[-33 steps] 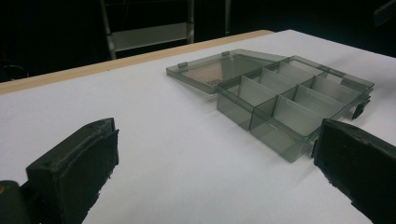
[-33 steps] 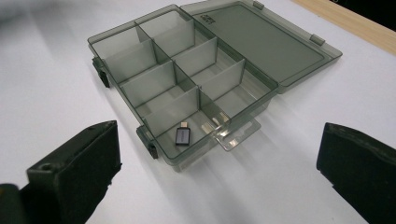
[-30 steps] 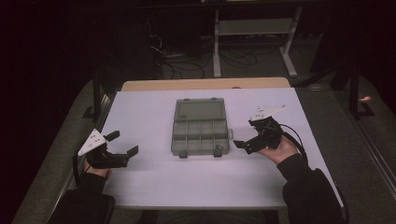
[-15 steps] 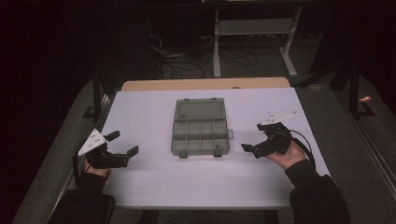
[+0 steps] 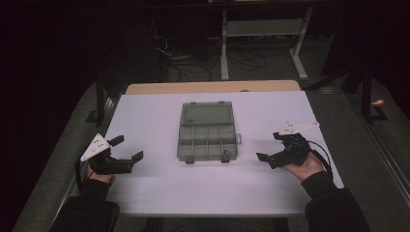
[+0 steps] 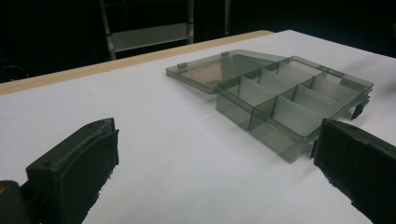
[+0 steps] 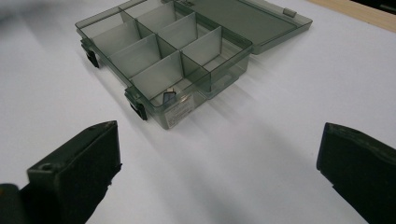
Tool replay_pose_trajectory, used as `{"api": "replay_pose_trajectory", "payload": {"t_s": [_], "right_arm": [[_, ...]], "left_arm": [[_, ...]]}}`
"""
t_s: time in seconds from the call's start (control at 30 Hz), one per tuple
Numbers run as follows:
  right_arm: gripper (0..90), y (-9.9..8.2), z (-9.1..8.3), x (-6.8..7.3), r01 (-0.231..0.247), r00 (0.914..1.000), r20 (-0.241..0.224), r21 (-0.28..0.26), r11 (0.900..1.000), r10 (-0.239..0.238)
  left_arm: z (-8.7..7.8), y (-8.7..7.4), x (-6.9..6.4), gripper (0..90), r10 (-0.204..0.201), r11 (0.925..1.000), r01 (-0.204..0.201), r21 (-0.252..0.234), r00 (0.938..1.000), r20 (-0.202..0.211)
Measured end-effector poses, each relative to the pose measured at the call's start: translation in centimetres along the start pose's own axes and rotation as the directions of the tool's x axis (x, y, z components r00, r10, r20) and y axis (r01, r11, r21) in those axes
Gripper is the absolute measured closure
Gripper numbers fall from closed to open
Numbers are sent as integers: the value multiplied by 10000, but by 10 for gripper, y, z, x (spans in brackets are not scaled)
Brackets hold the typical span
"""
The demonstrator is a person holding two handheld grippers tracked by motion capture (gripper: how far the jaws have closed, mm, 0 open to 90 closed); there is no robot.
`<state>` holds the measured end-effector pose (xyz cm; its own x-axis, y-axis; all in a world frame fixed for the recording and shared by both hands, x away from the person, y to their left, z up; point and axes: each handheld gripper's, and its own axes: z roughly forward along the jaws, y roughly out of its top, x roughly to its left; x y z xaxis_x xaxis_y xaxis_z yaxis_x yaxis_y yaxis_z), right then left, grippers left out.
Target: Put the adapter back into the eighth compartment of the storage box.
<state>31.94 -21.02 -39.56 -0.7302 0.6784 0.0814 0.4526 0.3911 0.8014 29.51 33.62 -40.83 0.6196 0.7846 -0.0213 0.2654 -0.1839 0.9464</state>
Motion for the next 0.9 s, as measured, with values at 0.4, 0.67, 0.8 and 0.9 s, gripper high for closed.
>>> {"api": "replay_pose_trajectory", "payload": {"t_s": [0.4,0.67,0.8,0.9], "right_arm": [[0,-23,-15,-5,-491,9988,69,-487,9976,495],[0,-38,-18,-5,-473,9984,282,-296,9984,481],[0,-40,-19,-5,-433,9983,370,-329,9985,445],[0,-40,-19,-5,-405,9984,388,-296,9987,416]], "left_arm": [[0,0,0,0,20,10000,-20,28,10000,7],[0,0,0,0,24,10000,-24,23,10000,10],[1,0,0,0,39,10000,-39,25,10000,32],[1,0,-1,0,46,10000,-46,22,10000,35]]}}
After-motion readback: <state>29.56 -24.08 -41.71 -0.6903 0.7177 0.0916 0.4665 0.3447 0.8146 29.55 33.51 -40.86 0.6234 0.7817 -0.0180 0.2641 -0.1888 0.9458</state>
